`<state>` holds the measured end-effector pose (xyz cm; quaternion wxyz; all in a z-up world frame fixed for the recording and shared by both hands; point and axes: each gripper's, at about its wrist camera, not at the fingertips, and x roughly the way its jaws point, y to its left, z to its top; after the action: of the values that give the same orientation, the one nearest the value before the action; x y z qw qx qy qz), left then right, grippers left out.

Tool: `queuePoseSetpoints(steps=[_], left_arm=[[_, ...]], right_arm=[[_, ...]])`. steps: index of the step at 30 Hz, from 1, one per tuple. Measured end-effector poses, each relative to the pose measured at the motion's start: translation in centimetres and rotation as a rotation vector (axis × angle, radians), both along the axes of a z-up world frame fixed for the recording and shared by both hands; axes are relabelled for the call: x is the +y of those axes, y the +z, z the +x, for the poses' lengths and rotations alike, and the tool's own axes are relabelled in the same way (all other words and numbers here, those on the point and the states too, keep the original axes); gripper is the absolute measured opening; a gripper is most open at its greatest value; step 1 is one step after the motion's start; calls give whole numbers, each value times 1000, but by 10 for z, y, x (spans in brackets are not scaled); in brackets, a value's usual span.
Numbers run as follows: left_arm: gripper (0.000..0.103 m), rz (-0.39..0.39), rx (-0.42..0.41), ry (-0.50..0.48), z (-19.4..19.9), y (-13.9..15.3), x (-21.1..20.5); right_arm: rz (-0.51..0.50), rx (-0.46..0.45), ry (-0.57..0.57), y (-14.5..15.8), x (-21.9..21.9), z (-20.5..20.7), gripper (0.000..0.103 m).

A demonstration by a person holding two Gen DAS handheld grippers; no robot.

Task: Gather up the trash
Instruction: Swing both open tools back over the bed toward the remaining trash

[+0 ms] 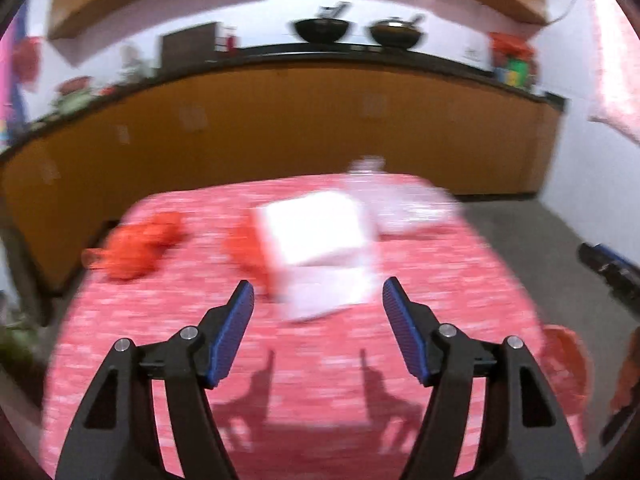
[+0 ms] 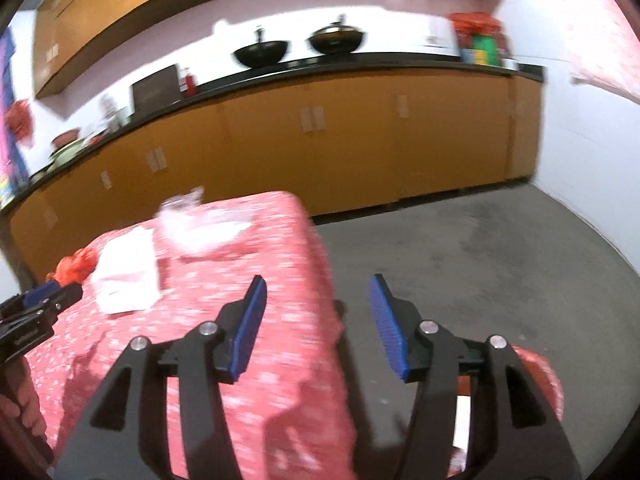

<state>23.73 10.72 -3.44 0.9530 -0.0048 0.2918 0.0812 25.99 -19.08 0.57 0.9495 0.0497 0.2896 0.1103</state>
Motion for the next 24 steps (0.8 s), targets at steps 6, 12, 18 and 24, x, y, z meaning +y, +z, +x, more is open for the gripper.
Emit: queuePoseSetpoints(steps=[6, 12, 18, 24], left_arm=[[69, -3, -10, 167, -15, -7, 78], [69, -25, -21, 251, -16, -14, 121], [70, -14, -38, 285, -8, -13, 147], [73, 13, -59, 290, -2, -11, 152]], right_arm=[[50, 38, 29, -4, 54, 37, 53], [42, 67, -8, -7, 85, 95, 58], [33, 119, -54, -18, 103, 144, 63], [-3, 166, -53, -35, 114, 169, 64]])
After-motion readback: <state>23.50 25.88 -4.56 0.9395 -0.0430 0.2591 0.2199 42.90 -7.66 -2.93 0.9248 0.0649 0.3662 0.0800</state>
